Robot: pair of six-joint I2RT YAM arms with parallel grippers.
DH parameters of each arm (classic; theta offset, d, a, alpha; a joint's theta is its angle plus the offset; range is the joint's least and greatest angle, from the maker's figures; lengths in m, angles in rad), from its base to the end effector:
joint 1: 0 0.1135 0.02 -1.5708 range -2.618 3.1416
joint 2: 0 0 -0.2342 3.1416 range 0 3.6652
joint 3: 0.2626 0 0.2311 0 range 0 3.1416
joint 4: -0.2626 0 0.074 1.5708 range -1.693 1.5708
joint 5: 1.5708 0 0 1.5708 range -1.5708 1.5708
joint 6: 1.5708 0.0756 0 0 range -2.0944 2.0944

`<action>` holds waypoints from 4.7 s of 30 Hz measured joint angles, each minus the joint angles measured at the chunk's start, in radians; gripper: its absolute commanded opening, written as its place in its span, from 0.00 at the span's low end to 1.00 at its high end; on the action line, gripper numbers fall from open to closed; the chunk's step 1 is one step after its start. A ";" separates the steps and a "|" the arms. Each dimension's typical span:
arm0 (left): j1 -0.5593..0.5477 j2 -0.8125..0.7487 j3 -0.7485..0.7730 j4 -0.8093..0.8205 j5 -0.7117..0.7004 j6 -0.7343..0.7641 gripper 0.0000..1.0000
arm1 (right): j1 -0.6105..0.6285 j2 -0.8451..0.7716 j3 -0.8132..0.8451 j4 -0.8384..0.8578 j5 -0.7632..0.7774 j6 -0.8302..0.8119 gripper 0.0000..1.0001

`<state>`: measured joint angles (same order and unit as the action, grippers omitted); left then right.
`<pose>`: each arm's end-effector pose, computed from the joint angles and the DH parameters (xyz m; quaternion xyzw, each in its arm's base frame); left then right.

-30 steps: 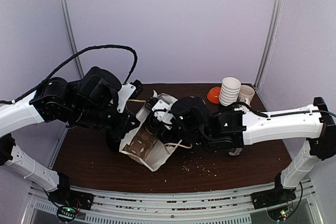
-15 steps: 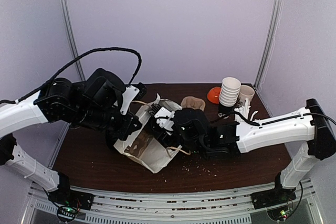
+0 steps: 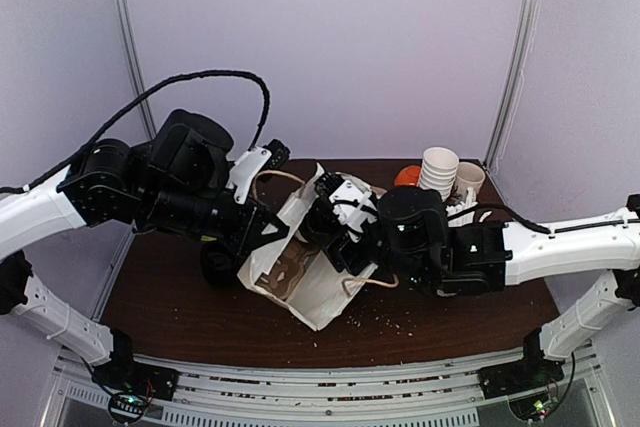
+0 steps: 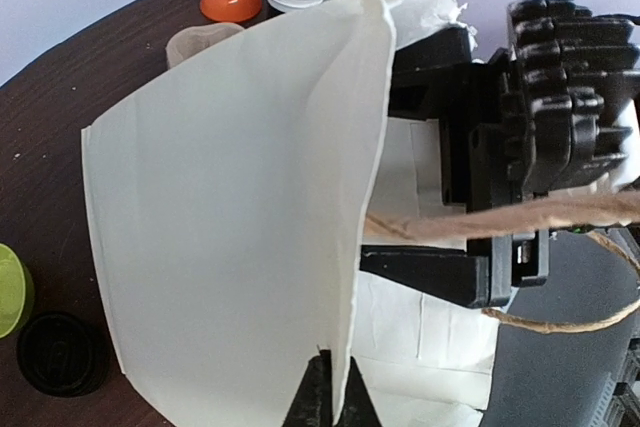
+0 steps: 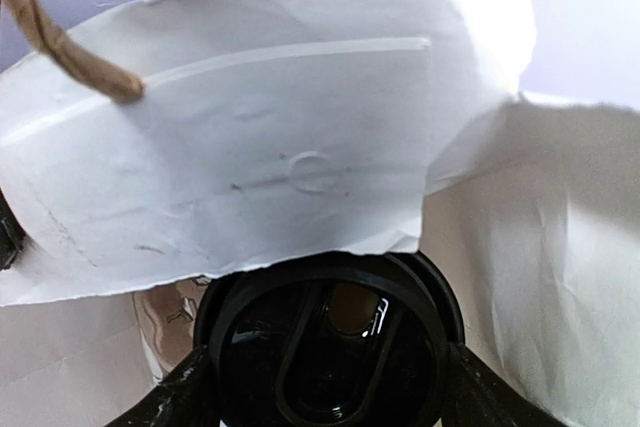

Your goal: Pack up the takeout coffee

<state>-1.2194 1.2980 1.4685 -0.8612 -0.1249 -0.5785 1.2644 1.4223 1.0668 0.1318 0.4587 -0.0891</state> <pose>0.1057 -0.2611 0.3411 0.2592 0.8654 -0.2976 0.3088 0.1386 0.3271 0.2922 -0.3661 0.6822 0.1889 0.6040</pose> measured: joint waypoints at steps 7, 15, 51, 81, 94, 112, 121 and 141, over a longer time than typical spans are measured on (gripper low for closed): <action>0.000 -0.002 -0.039 0.082 0.076 -0.039 0.00 | 0.003 -0.030 0.001 -0.105 -0.029 0.026 0.48; 0.019 -0.010 -0.083 0.121 0.120 -0.098 0.00 | 0.006 -0.028 0.088 -0.269 -0.056 0.057 0.48; 0.257 -0.121 -0.249 0.144 0.181 -0.153 0.00 | -0.003 0.097 0.372 -0.397 -0.102 -0.020 0.49; 0.265 -0.122 -0.232 0.150 0.329 -0.142 0.00 | -0.091 0.197 0.891 -0.865 -0.290 0.006 0.49; 0.265 -0.103 -0.219 0.125 0.351 -0.106 0.00 | -0.127 0.177 0.782 -0.922 -0.381 -0.002 0.49; 0.265 -0.125 -0.248 0.126 0.342 -0.104 0.00 | -0.154 0.271 0.608 -0.693 -0.473 -0.040 0.48; 0.265 -0.146 -0.277 0.128 0.341 -0.104 0.00 | -0.169 0.292 0.556 -0.585 -0.524 -0.031 0.49; 0.265 -0.165 -0.319 0.135 0.298 -0.099 0.00 | -0.176 0.349 0.545 -0.612 -0.575 -0.024 0.49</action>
<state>-0.9546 1.1332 1.1500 -0.7258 0.1734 -0.6777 1.0885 1.7714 1.6119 -0.4797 -0.1158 -0.1135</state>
